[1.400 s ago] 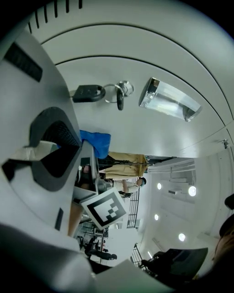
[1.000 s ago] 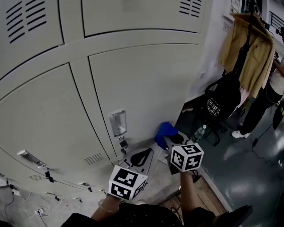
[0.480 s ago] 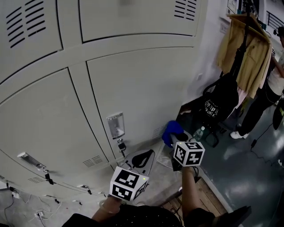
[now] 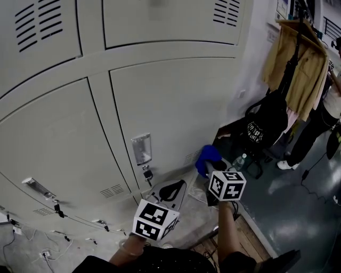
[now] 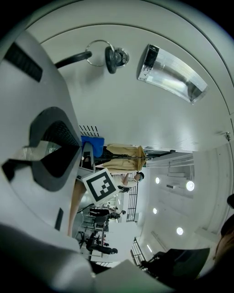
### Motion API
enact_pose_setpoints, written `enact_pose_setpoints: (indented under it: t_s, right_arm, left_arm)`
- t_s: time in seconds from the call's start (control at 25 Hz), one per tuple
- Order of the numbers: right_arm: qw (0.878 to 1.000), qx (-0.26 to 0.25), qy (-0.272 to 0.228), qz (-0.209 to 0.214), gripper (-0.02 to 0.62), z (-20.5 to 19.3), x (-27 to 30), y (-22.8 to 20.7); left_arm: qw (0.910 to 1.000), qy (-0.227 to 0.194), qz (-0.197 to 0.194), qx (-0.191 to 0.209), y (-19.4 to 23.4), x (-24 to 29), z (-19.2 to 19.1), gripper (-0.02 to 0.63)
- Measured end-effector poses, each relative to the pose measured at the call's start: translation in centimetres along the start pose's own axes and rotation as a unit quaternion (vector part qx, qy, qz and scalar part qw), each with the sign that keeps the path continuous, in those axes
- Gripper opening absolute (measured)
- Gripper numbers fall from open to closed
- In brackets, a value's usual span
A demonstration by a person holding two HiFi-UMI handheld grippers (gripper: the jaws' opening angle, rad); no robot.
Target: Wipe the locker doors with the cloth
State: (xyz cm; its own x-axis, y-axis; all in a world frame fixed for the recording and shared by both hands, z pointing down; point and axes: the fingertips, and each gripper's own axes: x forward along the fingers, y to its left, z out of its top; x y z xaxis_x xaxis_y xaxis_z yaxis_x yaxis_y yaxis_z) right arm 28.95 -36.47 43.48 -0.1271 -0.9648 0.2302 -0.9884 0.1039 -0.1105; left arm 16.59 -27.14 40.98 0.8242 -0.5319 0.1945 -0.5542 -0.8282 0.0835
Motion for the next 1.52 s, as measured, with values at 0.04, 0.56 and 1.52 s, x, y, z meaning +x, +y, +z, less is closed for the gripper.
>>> enact_pose_setpoints:
  t_s: [0.04, 0.56, 1.52]
  right_arm:
    - [1.000, -0.001, -0.002, -0.001, 0.084, 0.1, -0.2, 0.2]
    - [0.980, -0.010, -0.161, 0.120, 0.086, 9.2, -8.7, 8.6]
    - [0.986, -0.015, -0.163, 0.018, 0.084, 8.5, -10.5, 10.0]
  left_arm:
    - [1.0000, -0.001, 0.001, 0.000, 0.0, -0.1, 0.1, 0.006]
    - [0.9955, -0.090, 0.027, 0.010, -0.2, -1.0, 5.9, 0.006]
    - [0.9746, -0.195, 0.101, 0.045, 1.7, -2.8, 10.9, 0.006]
